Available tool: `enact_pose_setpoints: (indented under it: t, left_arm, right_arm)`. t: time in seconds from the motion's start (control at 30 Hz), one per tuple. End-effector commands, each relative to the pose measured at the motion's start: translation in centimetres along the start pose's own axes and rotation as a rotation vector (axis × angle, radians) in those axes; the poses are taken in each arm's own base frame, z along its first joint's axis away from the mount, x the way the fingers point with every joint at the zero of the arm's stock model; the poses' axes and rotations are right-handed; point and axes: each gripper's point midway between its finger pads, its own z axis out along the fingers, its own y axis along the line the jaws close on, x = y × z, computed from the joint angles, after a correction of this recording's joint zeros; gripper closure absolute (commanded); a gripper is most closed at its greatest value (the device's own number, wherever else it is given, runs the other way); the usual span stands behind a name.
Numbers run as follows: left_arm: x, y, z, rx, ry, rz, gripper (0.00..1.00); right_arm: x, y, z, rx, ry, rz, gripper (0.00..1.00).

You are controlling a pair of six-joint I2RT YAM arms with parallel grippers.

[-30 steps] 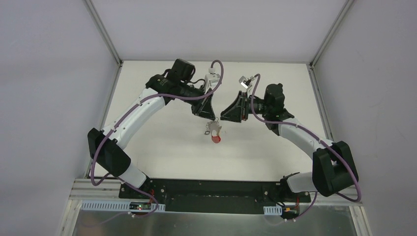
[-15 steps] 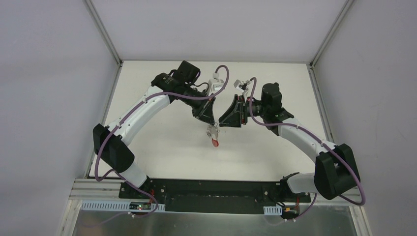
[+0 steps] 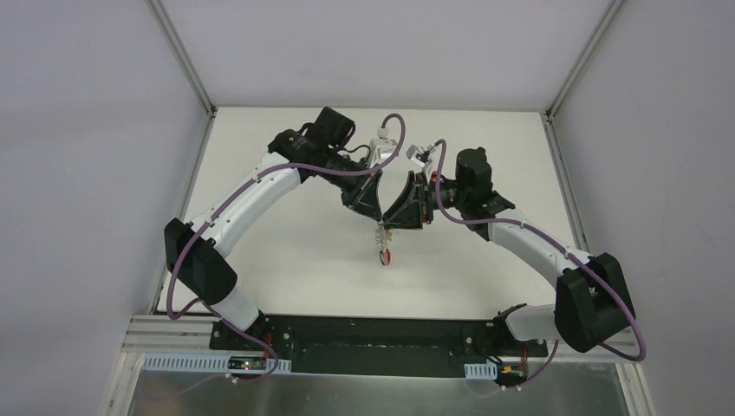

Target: Put the keys on the keyring

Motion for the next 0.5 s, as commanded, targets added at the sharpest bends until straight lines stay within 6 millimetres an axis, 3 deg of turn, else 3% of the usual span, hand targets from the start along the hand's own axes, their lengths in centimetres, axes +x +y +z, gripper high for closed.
enact_pose_setpoints:
  t: [0.0,0.47]
  left_arm:
    - [-0.9,-1.3,0.1,0.053,-0.025,0.023,1.0]
    - [0.2,-1.3,0.3,0.069,-0.001,0.03,1.0]
  right_arm:
    - [-2.0,1.9,0.0,-0.046,-0.012,-0.11,0.59]
    - [-2.5,1.6,-0.5,-0.031,-0.025,-0.118,0.59]
